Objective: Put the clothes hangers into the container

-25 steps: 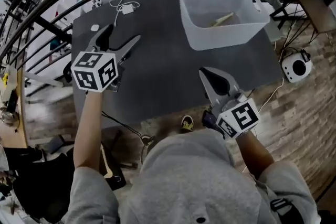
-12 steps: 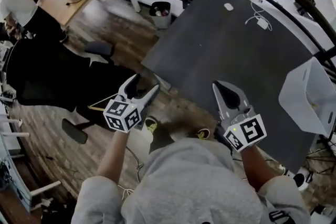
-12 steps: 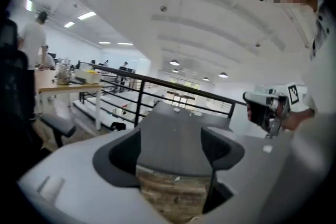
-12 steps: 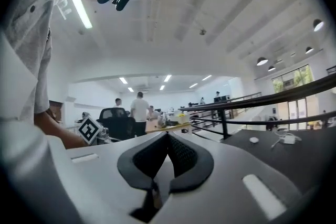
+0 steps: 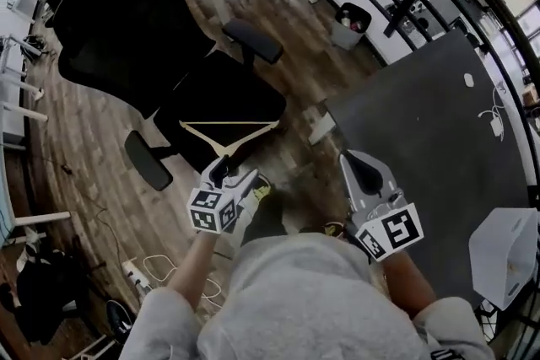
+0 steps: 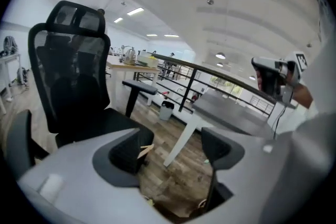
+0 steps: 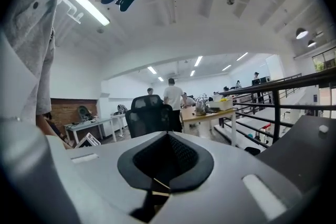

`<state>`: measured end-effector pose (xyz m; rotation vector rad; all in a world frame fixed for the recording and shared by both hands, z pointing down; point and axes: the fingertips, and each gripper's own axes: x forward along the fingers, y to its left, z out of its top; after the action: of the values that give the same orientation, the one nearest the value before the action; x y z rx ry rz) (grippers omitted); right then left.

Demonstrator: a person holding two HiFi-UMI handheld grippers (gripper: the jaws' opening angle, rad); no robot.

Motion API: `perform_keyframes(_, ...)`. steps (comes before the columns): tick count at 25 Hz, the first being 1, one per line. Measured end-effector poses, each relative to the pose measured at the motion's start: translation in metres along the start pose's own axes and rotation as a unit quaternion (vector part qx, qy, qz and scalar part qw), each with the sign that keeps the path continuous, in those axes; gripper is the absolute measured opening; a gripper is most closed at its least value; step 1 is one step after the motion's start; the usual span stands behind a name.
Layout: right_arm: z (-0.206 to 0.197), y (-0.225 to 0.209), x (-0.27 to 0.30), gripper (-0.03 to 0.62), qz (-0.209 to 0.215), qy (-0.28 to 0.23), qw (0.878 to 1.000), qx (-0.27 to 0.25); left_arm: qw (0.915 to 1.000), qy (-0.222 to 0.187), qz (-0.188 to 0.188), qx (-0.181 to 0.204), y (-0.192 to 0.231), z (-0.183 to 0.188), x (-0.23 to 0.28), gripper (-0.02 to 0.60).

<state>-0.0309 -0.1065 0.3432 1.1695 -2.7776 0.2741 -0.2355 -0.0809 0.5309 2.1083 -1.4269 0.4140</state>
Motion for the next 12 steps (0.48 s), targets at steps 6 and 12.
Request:
perform_keyframes(6,-0.027,0.034,0.097,-0.002,0.039,0.054,0.998,0.012,0.9952,0.052,0.071,0.042,0.091,-0.035,0.012,0.377)
perform_keyframes(12,-0.069,0.037,0.154,-0.002,0.039,0.113,0.992,0.034,0.9820,0.138,0.046,0.121,0.139,-0.074,0.081,0.376)
